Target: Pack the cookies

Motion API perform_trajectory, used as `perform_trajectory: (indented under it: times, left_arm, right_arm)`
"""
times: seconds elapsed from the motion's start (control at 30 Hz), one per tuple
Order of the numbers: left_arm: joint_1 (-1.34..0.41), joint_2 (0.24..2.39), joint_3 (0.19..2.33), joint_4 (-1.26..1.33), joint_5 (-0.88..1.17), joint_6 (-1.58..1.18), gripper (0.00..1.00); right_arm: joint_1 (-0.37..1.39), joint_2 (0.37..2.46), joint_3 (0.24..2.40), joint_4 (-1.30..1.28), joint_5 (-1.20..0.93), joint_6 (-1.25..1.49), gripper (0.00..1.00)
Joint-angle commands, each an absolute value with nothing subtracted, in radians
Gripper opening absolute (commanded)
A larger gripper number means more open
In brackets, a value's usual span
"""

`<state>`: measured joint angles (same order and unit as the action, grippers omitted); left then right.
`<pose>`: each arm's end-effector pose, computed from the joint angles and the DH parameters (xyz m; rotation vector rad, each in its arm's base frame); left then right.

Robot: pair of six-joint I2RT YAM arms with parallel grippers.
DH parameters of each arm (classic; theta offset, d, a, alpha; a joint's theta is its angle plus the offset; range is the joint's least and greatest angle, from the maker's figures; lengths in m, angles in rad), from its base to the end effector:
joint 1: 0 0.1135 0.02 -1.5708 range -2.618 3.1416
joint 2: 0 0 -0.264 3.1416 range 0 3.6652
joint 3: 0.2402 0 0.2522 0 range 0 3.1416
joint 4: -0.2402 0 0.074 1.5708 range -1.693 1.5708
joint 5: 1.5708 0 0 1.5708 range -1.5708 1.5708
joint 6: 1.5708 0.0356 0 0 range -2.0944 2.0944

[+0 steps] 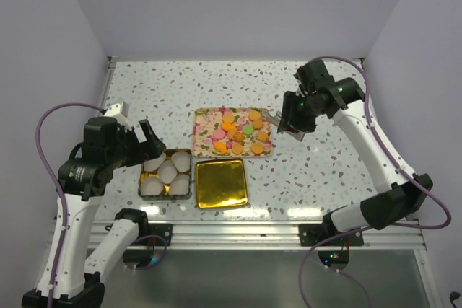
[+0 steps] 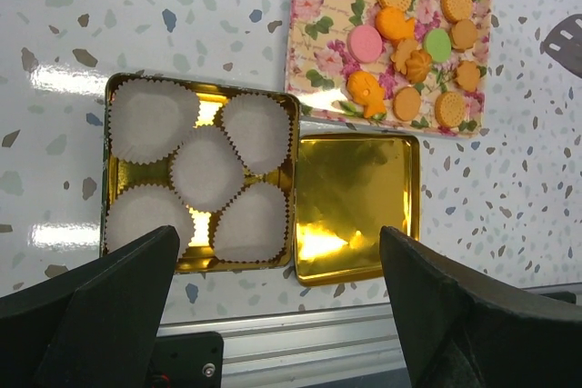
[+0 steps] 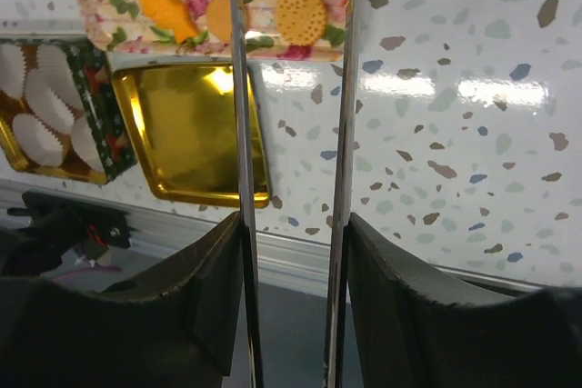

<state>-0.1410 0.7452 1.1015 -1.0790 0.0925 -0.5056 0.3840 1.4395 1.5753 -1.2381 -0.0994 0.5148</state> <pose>0.1151 -0.0197 0.3618 -0.3743 2.2992 -0.4362 0.2485 0.1042 0.3702 0.1463 2.7298 0.4058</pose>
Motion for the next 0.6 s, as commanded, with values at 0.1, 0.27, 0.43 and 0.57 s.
perform_trajectory:
  times: [0.1,0.27,0.43,0.57]
  left_arm:
    - [-0.147,0.724,1.095,-1.065,0.092,-0.515,0.97]
    - [-0.147,0.715,1.094,-1.077,0.091,-0.514,0.97]
    - [-0.147,0.709,1.094,-1.086,0.086,-0.508,0.97]
    - [-0.147,0.713,1.104,-1.089,0.083,-0.502,0.97]
  right_arm:
    - [0.515,1.470,1.643,-1.282,-0.107,0.563,0.49]
    - [0.612,1.557,1.631,-1.236,-0.082,0.569,0.49]
    - [0.658,1.641,1.693,-1.247,-0.038,0.563,0.50]
    - [0.664,1.692,1.721,-1.239,-0.028,0.569,0.50]
